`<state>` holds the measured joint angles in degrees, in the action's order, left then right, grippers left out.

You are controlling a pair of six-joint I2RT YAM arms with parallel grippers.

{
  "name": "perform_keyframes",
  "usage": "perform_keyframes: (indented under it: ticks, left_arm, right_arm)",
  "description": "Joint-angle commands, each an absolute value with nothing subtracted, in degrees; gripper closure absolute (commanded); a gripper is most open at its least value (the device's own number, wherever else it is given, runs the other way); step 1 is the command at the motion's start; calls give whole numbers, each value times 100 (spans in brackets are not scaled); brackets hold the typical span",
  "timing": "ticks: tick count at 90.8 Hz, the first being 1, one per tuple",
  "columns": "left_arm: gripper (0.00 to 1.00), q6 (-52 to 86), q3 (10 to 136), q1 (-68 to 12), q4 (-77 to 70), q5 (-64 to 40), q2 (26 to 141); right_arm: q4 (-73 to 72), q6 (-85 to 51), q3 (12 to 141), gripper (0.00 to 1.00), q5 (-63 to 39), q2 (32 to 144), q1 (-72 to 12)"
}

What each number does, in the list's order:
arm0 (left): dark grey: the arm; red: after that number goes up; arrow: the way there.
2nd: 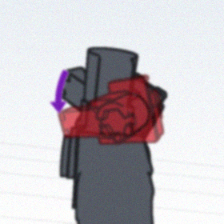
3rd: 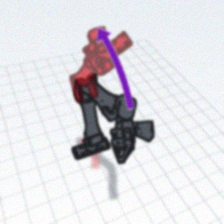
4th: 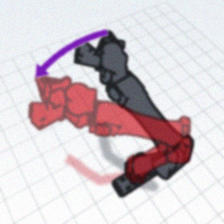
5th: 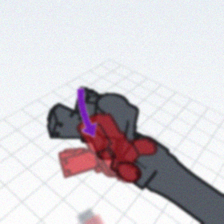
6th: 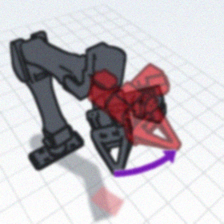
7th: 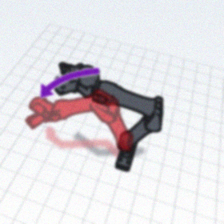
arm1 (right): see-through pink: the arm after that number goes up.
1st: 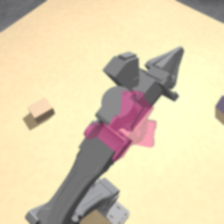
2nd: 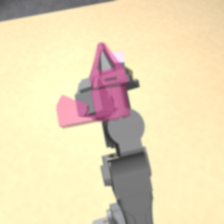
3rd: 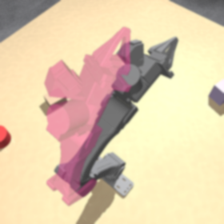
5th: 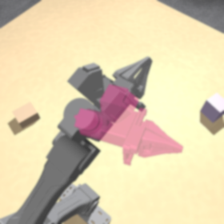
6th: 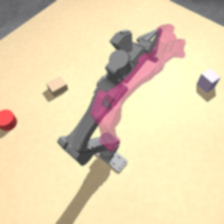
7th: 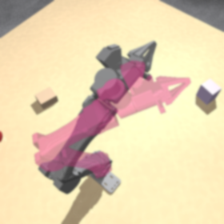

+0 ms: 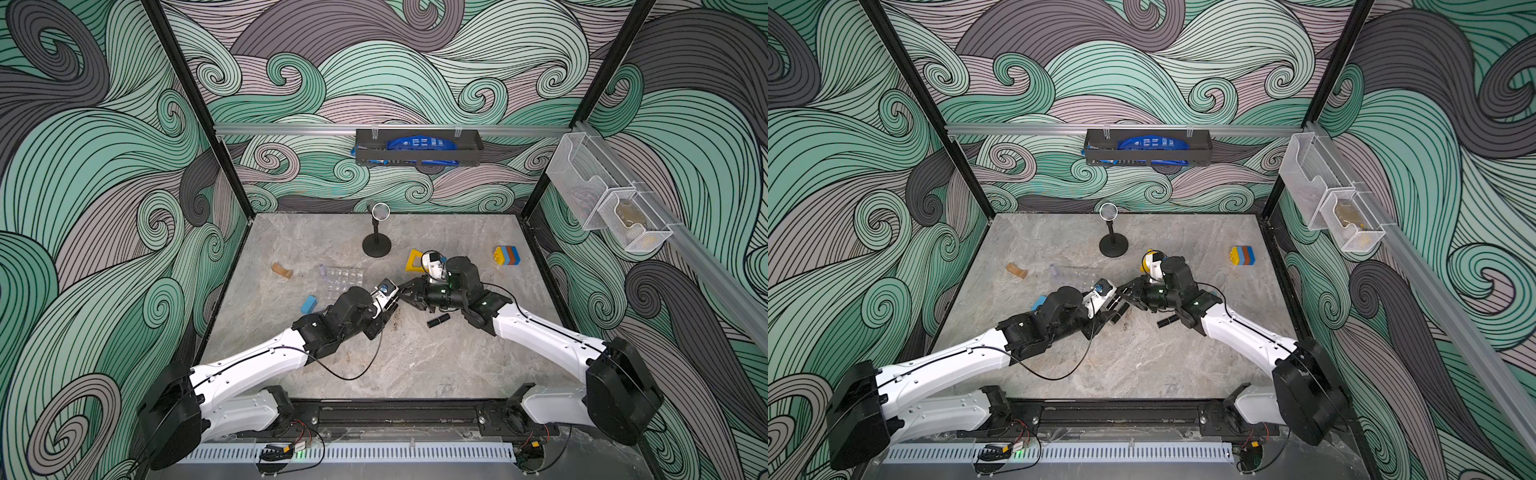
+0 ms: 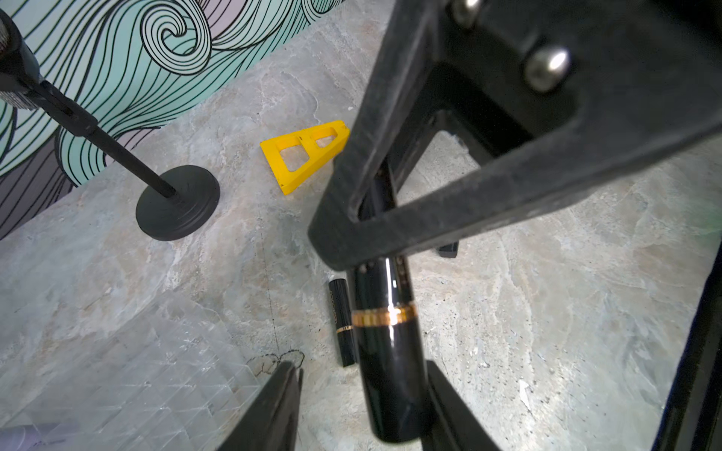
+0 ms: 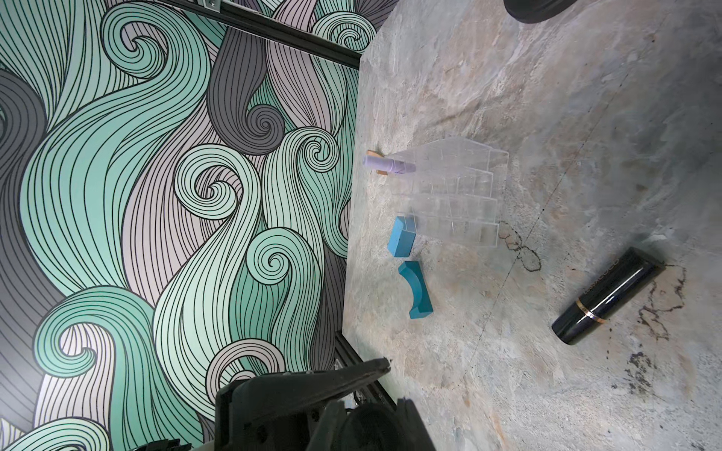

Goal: Arrange the lipsticks in the organizer
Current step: Pick up the lipstick at the center of the board.

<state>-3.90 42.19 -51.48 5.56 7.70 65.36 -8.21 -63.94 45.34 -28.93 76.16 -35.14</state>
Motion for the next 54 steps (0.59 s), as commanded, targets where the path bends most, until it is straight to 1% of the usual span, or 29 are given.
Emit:
perform_keyframes:
  ticks: [1,10,16,22,31,42,54]
  left_arm:
    - [50,-552,4525,-5218,391,987,6662]
    - [51,-573,4558,-5267,394,941,6759]
    - [53,-579,4566,-5286,395,936,6810]
    - [59,-588,4578,-5298,425,940,6830]
    - [71,-636,4593,-5307,423,930,6829]
    - [77,-660,4626,-5307,421,874,6815]
    - [85,-523,4647,-5309,370,960,6775]
  right_arm:
    - [-1007,-6494,4465,91,-3000,7539,-3560]
    - [-1039,-6524,4463,91,-3020,7558,-3586]
    - [-1079,-6546,4448,90,-3025,7560,-3586]
    - [-1100,-6570,4439,90,-3029,7574,-3589]
    - [-1121,-6578,4456,89,-3049,7591,-3594]
    - [-1193,-6604,4471,86,-3109,7654,-3627]
    - [-1120,-6572,4509,82,-3095,7607,-3629]
